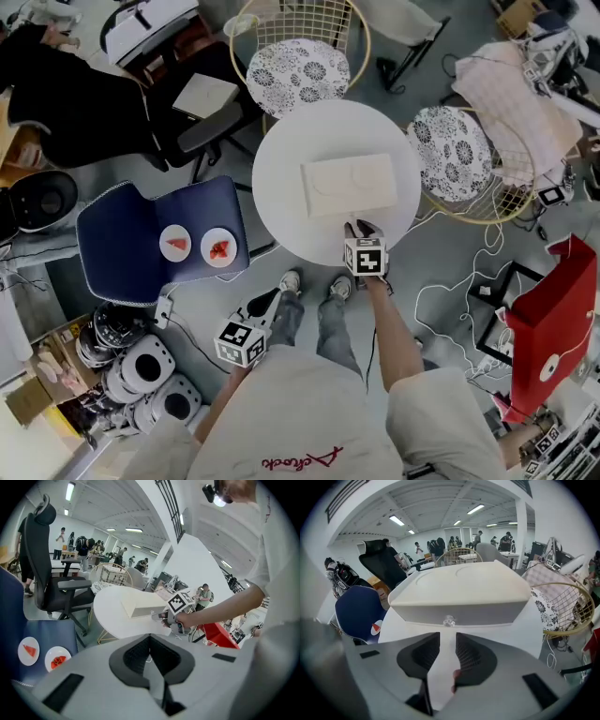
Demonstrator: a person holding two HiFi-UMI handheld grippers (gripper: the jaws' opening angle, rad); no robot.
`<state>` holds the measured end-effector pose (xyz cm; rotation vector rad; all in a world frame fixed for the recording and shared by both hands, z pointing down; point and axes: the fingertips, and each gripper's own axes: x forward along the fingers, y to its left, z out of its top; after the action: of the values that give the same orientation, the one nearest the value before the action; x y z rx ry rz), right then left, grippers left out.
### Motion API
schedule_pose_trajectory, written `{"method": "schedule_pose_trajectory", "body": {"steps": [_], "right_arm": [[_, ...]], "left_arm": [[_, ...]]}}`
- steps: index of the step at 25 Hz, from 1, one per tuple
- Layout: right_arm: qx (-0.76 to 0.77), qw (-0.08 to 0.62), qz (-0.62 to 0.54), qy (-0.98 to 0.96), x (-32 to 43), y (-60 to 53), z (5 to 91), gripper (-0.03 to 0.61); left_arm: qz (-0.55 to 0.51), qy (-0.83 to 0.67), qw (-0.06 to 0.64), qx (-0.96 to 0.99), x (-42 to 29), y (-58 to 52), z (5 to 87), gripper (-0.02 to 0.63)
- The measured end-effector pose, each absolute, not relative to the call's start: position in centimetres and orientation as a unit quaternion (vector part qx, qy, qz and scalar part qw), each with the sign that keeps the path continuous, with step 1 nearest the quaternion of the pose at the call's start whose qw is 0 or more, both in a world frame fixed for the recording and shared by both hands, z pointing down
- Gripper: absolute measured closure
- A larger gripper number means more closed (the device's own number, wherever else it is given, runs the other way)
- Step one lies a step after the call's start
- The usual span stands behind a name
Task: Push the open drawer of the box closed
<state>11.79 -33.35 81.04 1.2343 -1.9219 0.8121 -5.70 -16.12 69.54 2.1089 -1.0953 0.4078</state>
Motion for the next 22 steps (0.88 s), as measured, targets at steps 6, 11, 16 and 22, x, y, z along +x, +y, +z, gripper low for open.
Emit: {"method": "schedule_pose_trajectory", "body": {"steps": [6,11,16,22], "right_arm": [[0.483,0.344,0.289,-0.752,11.9,-32.9,79.7,0.561],[0.487,0.33,0.272,-0.761,11.7,-32.5,78.4,0.563],[0.494,0.316,0.24,-0.774,11.4,-31.9,75.8,0.561],[0.515,0.263,0.189,-0.794,10.5,-32.6,68.8,0.563]], "left_arm": [[0.156,-0.421,0.35,0.822,-5.4,-16.3,69.2,0.601],[0.153,-0.418,0.344,0.827,-4.9,-16.2,69.0,0.601],[0.145,-0.414,0.336,0.834,-4.2,-16.3,68.5,0.601],[0.127,-0.41,0.296,0.853,-3.7,-19.1,65.7,0.601]]}}
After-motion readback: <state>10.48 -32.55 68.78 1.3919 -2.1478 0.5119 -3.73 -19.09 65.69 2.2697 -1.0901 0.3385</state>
